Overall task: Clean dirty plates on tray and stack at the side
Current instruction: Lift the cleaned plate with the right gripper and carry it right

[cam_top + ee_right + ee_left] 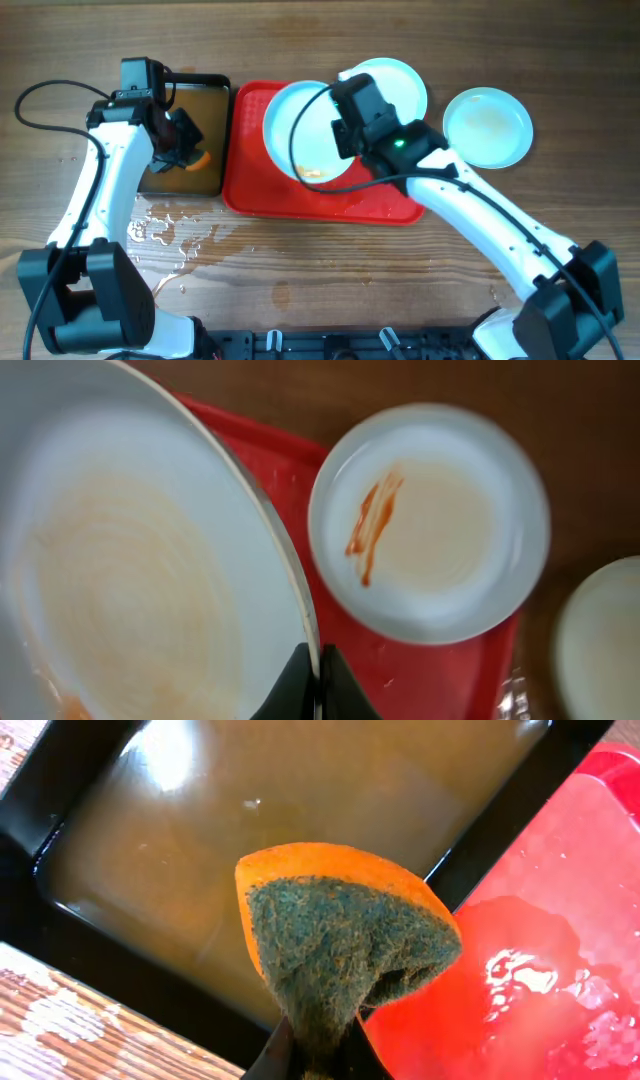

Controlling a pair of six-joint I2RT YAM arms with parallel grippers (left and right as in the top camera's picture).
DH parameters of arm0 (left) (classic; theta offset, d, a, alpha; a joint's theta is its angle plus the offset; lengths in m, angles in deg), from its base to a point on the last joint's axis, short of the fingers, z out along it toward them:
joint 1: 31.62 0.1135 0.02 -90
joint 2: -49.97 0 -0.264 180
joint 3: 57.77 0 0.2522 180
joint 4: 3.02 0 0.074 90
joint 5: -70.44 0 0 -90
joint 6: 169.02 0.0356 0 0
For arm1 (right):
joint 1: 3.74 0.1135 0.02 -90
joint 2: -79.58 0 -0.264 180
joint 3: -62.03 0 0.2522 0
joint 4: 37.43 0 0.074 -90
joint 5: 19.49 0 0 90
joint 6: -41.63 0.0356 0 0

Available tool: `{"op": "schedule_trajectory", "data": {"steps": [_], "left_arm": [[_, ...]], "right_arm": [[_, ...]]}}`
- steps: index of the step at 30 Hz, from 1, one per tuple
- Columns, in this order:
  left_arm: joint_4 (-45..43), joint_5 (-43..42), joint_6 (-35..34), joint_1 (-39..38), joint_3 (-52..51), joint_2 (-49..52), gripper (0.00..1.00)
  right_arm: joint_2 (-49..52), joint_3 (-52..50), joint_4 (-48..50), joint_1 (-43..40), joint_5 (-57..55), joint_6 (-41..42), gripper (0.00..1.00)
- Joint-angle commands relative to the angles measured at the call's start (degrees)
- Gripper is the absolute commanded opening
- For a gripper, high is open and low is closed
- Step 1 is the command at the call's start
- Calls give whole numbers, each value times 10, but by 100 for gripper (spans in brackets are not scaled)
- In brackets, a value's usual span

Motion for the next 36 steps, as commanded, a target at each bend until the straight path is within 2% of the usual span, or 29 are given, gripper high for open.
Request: {"op": "schedule_trajectory", "data": {"steps": [1,4,11,20,31,34,36], "left_arm": [[4,8,11,4,7,4,4],[5,8,11,4,7,4,4],[7,8,11,4,7,4,4],[8,8,11,4,-8,4,4],[-18,8,11,4,-34,4,4],[-19,8,11,4,-34,4,4],[-19,8,11,4,-34,4,4]], "right_arm": [[-15,36,2,43,-188,-84,4],[-15,38,10,78,-289,-142,4],[-15,38,54,120,-417,-262,4],[-15,38,139,132,-486,-362,4],[-14,38,137,132,-472,-313,4],[-14,38,102,131,-419,-235,4],[-14,38,55,123,-306,-151,4]]}}
